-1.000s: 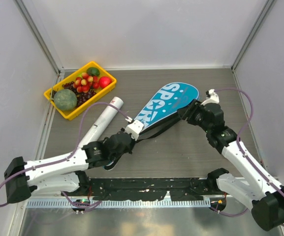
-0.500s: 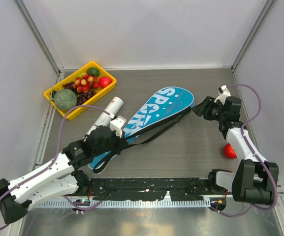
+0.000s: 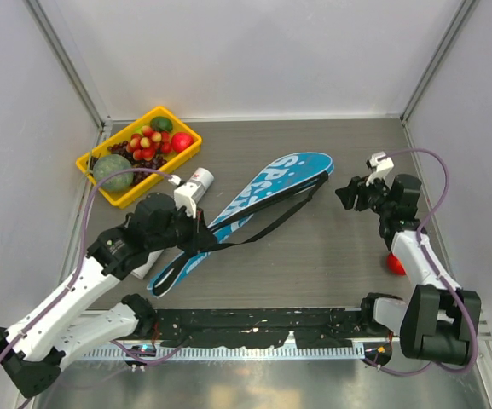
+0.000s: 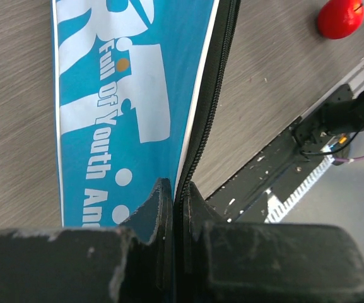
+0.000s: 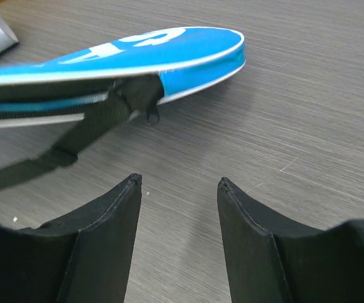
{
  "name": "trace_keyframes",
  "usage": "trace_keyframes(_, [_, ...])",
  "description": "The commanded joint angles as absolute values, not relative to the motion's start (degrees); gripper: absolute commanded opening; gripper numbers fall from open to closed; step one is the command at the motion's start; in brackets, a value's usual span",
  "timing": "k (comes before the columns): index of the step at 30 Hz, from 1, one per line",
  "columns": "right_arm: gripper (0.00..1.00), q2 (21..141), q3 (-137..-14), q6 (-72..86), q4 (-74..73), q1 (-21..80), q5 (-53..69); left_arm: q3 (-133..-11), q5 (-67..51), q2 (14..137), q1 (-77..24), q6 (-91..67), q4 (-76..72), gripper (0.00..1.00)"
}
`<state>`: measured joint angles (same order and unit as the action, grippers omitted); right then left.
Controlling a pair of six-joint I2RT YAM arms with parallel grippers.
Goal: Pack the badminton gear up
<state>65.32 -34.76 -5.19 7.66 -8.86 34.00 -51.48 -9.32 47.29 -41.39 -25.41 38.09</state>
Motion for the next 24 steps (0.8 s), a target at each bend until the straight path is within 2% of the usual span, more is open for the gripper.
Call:
trace_keyframes(1, [0.55, 57.77, -27.7, -10.98, 24.04, -9.05, 38.48, -57.47, -15.2, 47.9, -39.38, -28.47, 41.39, 0.0])
trace_keyframes(4, [0.51, 55.46, -19.89, -12.3, 38.29, -9.05, 38.85, -59.67, -16.87, 49.04, -38.67, -28.39, 43.15, 0.0])
trace_keyframes(6, [0.48, 56.95, -19.34, -13.35, 45.68, -9.14, 40.51, -60.55, -18.45, 49.22, -38.41, -28.65, 43.59, 0.0])
trace_keyframes(10, [0.46, 60.55, -20.13, -17.65, 46.84, -9.05, 45.0, -62.48, -20.13, 49.39, -38.41, -29.62, 43.85, 0.0])
trace_keyframes(14, [0.45, 61.43, -17.41, -18.37, 53.34, -8.7, 45.52, -63.46, -21.17, 49.04, -38.23, -31.28, 43.42, 0.0])
trace_keyframes(24, [0.44, 68.28, -19.25, -19.95, 53.53, -6.86, 44.04, -65.13, -23.55, 49.31, -37.97, -32.43, 44.91, 0.0])
